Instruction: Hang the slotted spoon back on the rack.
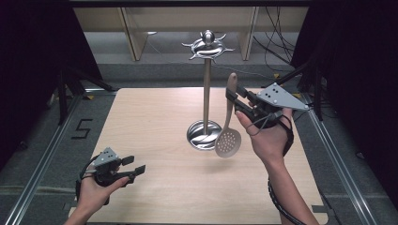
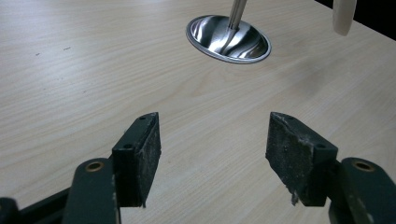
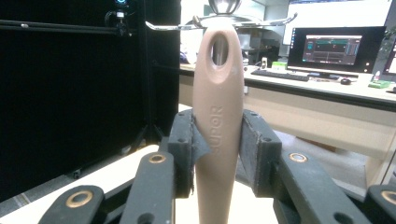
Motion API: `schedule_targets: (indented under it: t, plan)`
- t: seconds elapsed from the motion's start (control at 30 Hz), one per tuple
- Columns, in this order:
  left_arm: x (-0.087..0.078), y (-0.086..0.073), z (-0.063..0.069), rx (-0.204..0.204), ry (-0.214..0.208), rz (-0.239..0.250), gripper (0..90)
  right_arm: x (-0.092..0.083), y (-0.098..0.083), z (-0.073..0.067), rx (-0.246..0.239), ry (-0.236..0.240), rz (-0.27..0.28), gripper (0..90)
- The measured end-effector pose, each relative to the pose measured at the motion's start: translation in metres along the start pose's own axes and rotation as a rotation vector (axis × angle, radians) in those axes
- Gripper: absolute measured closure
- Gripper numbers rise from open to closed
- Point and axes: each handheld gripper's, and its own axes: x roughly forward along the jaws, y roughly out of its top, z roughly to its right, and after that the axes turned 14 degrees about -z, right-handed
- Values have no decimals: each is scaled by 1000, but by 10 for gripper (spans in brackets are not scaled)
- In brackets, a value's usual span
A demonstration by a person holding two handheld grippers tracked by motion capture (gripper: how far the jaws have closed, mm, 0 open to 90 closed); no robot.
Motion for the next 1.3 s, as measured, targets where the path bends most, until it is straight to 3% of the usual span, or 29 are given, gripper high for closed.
schedule_targets:
  t: [0.47,0.73,0.8,1.07,1.1,1.3]
  plan:
    - [0,0,0,1,-1,-1,345,2,2,-3,15,1,-3,682]
    - [0,0,0,0,-2,0,345,5,6,-4,-4,-2,15,682]
    - [0,0,0,-1,-2,0,345,5,6,-6,14,11,3,681]
    - [0,0,0,0,-4,-1,345,10,9,-7,-5,13,8,681]
    - [0,0,1,0,-4,-1,345,10,10,-8,14,22,3,681]
    - [0,0,1,1,-4,-1,345,13,12,-9,-5,14,7,682]
